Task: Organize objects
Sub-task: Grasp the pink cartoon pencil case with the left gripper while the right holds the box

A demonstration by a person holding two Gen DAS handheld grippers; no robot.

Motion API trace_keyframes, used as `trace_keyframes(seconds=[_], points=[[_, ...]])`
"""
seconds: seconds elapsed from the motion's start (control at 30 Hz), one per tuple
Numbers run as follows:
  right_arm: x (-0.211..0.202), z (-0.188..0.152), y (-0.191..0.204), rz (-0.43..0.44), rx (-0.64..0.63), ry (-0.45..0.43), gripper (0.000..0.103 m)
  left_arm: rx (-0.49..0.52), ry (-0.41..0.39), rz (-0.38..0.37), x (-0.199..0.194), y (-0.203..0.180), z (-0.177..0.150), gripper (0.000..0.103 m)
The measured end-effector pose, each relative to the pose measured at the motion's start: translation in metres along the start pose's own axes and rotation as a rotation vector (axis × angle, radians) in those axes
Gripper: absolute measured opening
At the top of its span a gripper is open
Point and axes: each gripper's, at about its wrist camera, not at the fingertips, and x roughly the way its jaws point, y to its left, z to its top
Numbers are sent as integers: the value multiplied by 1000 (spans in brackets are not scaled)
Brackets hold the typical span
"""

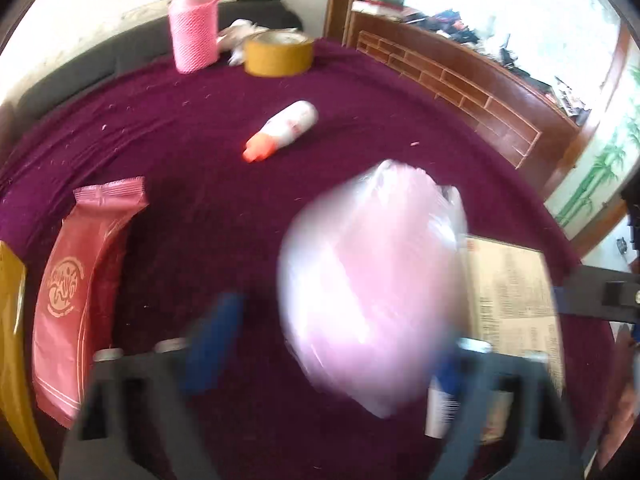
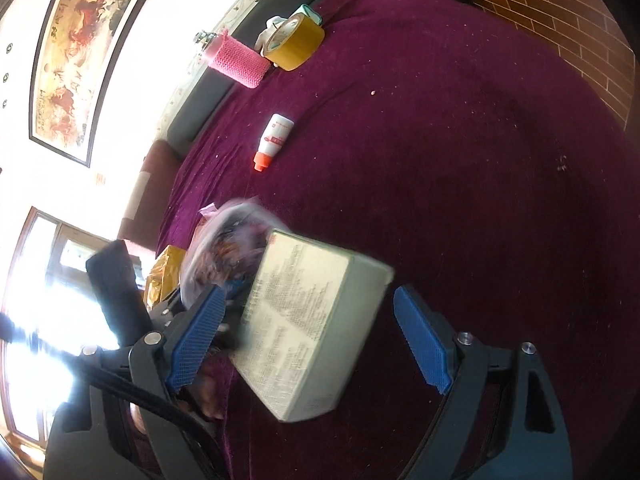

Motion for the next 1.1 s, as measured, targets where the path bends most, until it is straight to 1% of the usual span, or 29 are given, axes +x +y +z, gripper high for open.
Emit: trace_keyframes(seconds=[0.03, 0.07, 0.1, 0.13, 0.2, 0.33, 0.4, 0.43, 0.47, 0.5, 0.53, 0.57, 0.63, 0.67, 0.7, 0.8, 0.9, 0.97, 1.0, 1.07, 1.1], points=[[0, -1, 1, -3, 1, -2, 87, -4, 7, -26, -3, 0, 1, 7], [0, -3, 2, -7, -1, -3, 87, -22, 20, -54, -6, 2, 0, 0], [1, -4, 5, -15, -5, -3, 87, -31, 11, -63, -11, 3, -1, 0], [1, -5, 7, -22, -11, -4, 87, -20, -12, -44, -17, 4, -4, 0], [4, -9, 14, -42, -28, -5, 87, -15, -32, -28, -28, 8, -7, 0], [12, -15, 29, -122, -73, -16, 87, -11, -59, -4, -49, 19, -10, 1], [15, -19, 34, -170, -97, -27, 87, -14, -63, -17, -60, 26, -9, 10], [17, -20, 36, -199, -111, -30, 87, -28, -68, -28, -61, 26, -17, 25], [19, -23, 39, -232, -130, -32, 87, -49, -78, -41, -64, 31, -16, 45], [24, -25, 43, -265, -157, -26, 87, -78, -105, -53, -71, 38, -14, 54], [27, -26, 45, -284, -174, -21, 87, -94, -122, -51, -74, 42, -13, 61], [26, -26, 46, -291, -181, -25, 87, -101, -128, -42, -74, 42, -12, 61], [14, -22, 48, -294, -174, -80, 87, -114, -119, -37, -72, 46, -10, 61], [5, -19, 48, -291, -178, -111, 87, -121, -115, -45, -71, 47, -9, 61], [0, -17, 48, -287, -182, -121, 87, -125, -108, -64, -66, 47, -5, 61], [-5, -15, 39, -277, -155, -117, 87, -135, -78, -88, -47, 39, 5, 61], [-2, -17, 21, -266, -109, -89, 87, -139, -36, -105, -25, 28, 18, 61], [-2, -18, 12, -260, -74, -77, 87, -137, -10, -103, -14, 23, 21, 61], [-2, -19, 5, -250, -52, -74, 87, -131, -1, -82, -7, 18, 22, 62], [-4, -20, 1, -232, -40, -82, 87, -129, 10, -62, 2, 12, 25, 80], [-6, -20, 0, -231, -41, -88, 87, -140, 16, -58, 8, 8, 26, 84]])
